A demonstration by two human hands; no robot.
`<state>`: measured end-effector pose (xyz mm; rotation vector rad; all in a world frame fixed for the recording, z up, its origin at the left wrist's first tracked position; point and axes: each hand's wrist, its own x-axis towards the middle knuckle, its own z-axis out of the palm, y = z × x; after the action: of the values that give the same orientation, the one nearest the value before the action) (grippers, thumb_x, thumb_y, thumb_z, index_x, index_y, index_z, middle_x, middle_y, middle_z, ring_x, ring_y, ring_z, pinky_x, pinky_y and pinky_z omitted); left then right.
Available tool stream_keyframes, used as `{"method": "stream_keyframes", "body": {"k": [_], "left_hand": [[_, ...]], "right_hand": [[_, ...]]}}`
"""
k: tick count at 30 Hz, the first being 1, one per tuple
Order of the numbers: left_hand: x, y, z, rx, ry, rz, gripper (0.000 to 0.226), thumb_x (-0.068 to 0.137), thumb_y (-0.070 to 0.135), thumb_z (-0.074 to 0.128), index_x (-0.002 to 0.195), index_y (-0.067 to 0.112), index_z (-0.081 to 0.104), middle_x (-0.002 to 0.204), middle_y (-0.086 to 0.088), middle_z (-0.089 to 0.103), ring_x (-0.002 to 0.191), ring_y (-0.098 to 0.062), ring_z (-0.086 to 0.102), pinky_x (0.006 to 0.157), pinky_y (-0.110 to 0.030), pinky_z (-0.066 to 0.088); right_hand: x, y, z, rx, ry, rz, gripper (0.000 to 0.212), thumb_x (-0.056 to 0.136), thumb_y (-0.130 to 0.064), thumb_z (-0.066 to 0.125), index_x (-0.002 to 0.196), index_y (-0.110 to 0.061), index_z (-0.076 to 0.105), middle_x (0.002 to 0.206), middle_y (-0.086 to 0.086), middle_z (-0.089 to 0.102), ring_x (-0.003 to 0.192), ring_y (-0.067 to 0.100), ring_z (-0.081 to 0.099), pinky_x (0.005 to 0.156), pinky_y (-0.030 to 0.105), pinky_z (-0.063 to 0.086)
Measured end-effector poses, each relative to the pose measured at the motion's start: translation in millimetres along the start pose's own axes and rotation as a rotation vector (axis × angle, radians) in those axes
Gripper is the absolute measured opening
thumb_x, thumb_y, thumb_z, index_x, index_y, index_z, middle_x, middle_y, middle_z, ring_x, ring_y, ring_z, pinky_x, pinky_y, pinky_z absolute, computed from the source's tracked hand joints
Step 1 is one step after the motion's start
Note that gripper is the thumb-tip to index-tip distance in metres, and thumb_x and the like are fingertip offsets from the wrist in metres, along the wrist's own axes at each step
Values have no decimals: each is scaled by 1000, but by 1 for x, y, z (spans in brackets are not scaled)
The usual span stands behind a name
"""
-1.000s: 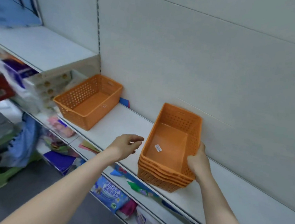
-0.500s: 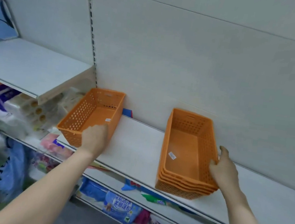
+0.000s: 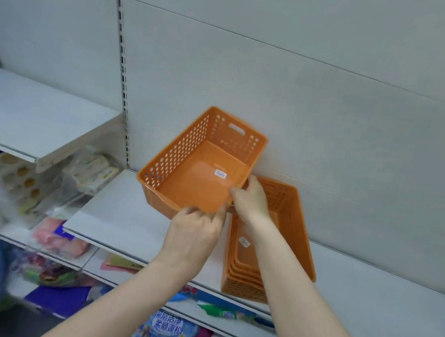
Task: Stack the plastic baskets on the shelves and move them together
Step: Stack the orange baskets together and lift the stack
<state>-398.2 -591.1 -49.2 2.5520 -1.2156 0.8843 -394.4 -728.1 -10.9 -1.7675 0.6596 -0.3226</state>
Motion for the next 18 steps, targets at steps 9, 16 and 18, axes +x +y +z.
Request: {"method": "stream_keyframes", "body": {"k": [9,16,18], "left_hand": [[19,-30,-21,-415,222,-145,59,97,48,40,147,18,35,158,-13,29,147,-30,24,117,-50,24],[26,-3,20,-1032,-344,-598,54,99,47,34,147,22,38,155,0,38,142,-15,34,112,-28,25],[30,10,22,-1247,-558,-699,56,100,51,29,146,21,39,149,4,43,136,-17,40,109,-29,28]], "right_hand": [[-1,-4,-93,-275,513,-145,37,93,-8,47,126,-18,60,121,11,69,111,33,63,90,37,48],[-17,25,-179,-428,484,-20,44,83,-17,51,125,-18,64,117,15,71,106,37,67,92,47,53],[-21,43,-175,-574,390,16,41,90,-13,52,130,-15,62,124,16,69,115,37,63,94,41,49]]}}
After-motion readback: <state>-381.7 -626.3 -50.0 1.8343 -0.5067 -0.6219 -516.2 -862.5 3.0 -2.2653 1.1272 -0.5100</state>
